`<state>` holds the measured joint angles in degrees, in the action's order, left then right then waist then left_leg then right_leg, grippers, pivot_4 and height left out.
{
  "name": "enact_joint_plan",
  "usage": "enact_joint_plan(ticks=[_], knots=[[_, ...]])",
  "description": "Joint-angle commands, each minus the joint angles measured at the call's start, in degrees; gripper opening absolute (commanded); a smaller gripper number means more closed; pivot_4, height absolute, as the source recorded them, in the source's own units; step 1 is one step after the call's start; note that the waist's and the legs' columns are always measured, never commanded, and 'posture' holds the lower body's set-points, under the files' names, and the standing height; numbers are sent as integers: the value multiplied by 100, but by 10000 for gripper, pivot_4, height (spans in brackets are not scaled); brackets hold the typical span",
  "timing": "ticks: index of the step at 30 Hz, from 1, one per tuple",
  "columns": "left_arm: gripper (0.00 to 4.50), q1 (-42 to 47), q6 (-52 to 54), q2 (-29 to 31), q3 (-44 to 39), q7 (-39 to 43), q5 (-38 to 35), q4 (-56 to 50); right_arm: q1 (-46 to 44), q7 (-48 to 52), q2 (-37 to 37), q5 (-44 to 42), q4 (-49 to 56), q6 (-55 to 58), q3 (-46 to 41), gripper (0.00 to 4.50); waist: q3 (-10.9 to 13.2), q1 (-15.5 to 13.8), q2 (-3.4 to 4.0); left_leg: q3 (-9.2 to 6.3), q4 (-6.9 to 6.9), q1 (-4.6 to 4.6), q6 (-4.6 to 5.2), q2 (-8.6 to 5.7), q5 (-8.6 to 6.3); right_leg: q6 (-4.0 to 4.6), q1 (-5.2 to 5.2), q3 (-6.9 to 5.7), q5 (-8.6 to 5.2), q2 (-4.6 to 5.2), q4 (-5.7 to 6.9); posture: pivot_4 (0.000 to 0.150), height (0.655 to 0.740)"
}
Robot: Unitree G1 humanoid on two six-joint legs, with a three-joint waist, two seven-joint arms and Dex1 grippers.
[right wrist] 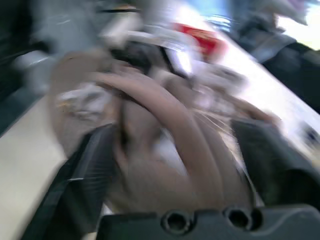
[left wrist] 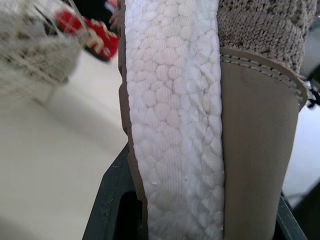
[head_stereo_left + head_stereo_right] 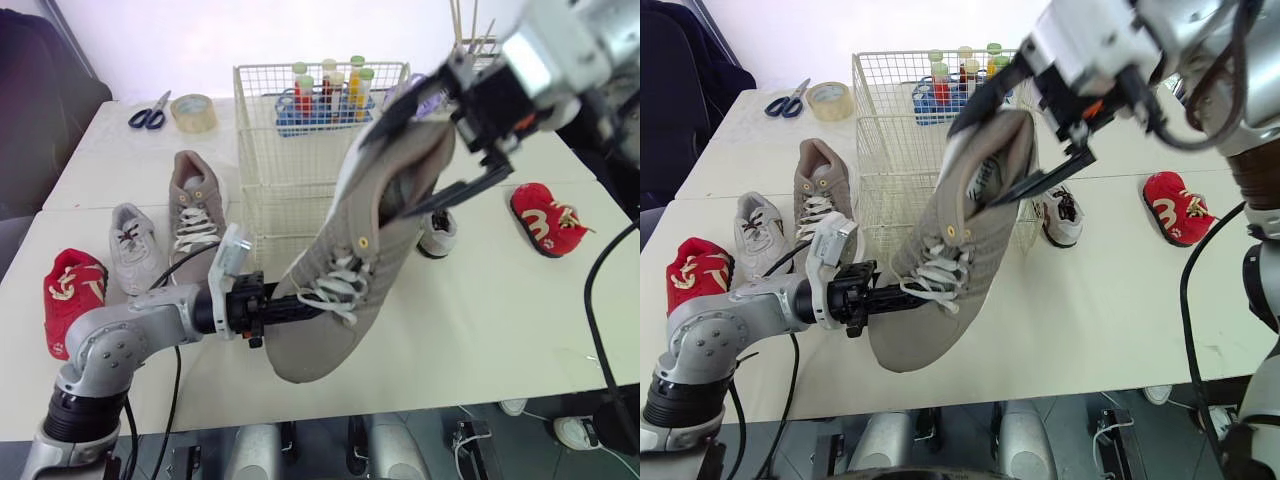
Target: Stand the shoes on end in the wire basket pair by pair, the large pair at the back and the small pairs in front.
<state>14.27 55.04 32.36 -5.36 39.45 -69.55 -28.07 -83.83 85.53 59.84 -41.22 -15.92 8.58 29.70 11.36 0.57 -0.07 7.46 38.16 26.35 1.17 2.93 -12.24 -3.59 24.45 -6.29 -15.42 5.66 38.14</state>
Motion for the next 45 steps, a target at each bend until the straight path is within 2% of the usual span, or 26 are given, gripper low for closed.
enact_joint_plan(ticks=[1,4,7,9,12,21,29,39,45], knots=[[11275,-38,-304,-113,-227,-265,-312,-621,309,-1022,288,96,-762,1103,-1269,42813,-1,-10,-1,-2,0,0,0,0,0,1,-1,0,0,1,-1,1500,7400],[11275,-4,-530,-395,-354,-672,-563,-675,1870,-1446,476,-1231,-140,2671,-2629,42813,-13,-126,-22,-7,0,0,4,-2,-3,3,-11,-5,1,3,-11,1500,7400],[11275,35,-739,-745,-374,-973,-761,-632,3299,-2258,35,-2507,804,3785,-3794,42813,-18,-111,-22,-8,0,-5,21,-3,-12,1,-28,-4,4,15,-18,1500,7400],[11275,70,-867,-1004,-293,-1086,-882,-595,4079,-2867,-385,-2950,1460,4126,-4175,42813,-20,-82,-15,-3,0,-15,42,-3,-24,-5,-28,0,8,13,-6,1500,7400],[11275,204,-961,-1260,-165,-1178,-941,-516,4591,-3542,-925,-3411,2087,4403,-4467,42813,-21,-100,-11,-7,-1,-27,43,2,-23,-6,-30,0,9,-8,7,1500,7400],[11275,327,-935,-1202,-107,-1167,-1046,-383,4398,-4083,-1561,-3895,2442,4790,-4579,42813,-22,-126,-13,-6,2,-32,64,-9,-13,-12,-46,3,13,-13,-9,1500,7400],[11275,200,-878,-808,-20,-901,-810,-380,4067,-4012,-1633,-4219,2392,5394,-4389,42813,-22,-124,-13,-6,0,-32,66,-8,-14,-12,-45,4,14,-14,-9,1500,7400],[11275,263,-893,-681,275,-587,-300,-339,3865,-3776,-1821,-3609,2198,5528,-4049,42813,-21,-125,-13,-4,0,-31,68,-8,-16,-12,-43,4,14,-13,-12,1500,7400],[11275,302,-926,-730,272,-580,-295,-410,3936,-3529,-1733,-2960,2088,5390,-3863,42813,-21,-124,-13,-3,-1,-29,69,-8,-17,-12,-41,4,14,-11,-13,1500,7400]])
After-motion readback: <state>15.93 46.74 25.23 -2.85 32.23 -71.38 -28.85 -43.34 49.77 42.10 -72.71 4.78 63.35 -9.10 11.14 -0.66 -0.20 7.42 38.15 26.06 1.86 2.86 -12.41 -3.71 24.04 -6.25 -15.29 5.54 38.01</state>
